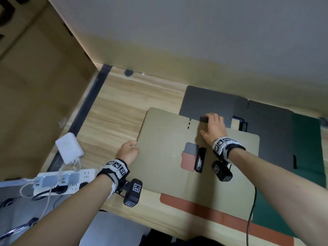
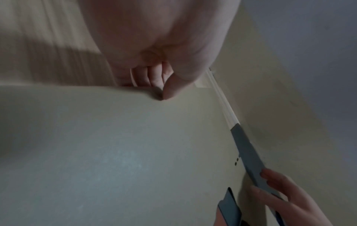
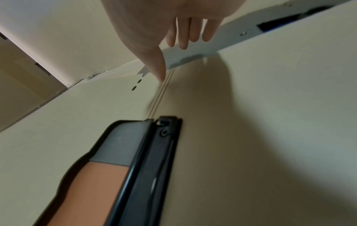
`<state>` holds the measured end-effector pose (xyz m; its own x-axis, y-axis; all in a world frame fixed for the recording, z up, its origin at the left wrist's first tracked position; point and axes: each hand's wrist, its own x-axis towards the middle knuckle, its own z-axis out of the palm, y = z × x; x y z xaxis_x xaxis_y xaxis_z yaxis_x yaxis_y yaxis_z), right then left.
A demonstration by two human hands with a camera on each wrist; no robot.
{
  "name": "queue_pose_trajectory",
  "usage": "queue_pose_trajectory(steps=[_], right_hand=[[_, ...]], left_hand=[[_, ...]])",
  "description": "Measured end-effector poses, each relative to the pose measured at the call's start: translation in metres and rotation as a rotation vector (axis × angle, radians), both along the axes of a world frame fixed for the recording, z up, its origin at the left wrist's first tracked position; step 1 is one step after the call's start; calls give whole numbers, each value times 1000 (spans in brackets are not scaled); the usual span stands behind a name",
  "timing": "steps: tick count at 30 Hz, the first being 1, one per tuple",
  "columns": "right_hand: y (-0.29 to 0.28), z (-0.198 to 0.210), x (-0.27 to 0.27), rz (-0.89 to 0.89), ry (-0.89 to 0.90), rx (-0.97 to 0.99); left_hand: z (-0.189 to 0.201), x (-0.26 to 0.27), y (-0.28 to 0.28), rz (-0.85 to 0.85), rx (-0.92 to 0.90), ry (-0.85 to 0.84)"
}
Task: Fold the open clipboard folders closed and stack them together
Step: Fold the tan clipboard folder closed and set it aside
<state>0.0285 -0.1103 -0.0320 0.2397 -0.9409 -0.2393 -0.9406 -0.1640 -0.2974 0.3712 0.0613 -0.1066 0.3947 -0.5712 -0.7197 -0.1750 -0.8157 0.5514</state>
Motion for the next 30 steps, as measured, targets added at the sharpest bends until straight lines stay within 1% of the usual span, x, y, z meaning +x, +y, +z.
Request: queue_pose_trajectory(steps=[2, 3, 6, 9, 12, 15, 18, 20, 22, 26, 28, 30], right_hand=[[5, 11, -11, -17, -14, -19], [9, 17, -17, -35, -27, -25], [24, 36, -37, -95, -61, -15], [44, 55, -59, -156, -101, 5], [63, 72, -79, -197, -171, 27], [84, 82, -98, -262, -259, 25], [104, 94, -117, -315, -347, 47], [116, 104, -129, -309, -402, 88], [124, 115, -140, -296, -462, 154], [129, 124, -165, -335, -567, 297], [129, 116, -179, -377, -576, 324], [129, 101, -193, -410, -546, 360]], left_hand=[[27, -5, -6, 23, -54, 12], [56, -16, -9, 23, -86, 20], [113, -38, -17, 12, -198, 18], [157, -55, -20, -109, -344, -6], [191, -75, -22, -226, -426, 54], [217, -109, -22, -369, -519, 113], [228, -151, -22, -516, -574, 186], [228, -182, -23, -585, -578, 232], [226, -213, -24, -657, -559, 239], [209, -263, -28, -783, -464, 196], [192, -278, -31, -817, -401, 146], [173, -286, -33, -807, -332, 56]])
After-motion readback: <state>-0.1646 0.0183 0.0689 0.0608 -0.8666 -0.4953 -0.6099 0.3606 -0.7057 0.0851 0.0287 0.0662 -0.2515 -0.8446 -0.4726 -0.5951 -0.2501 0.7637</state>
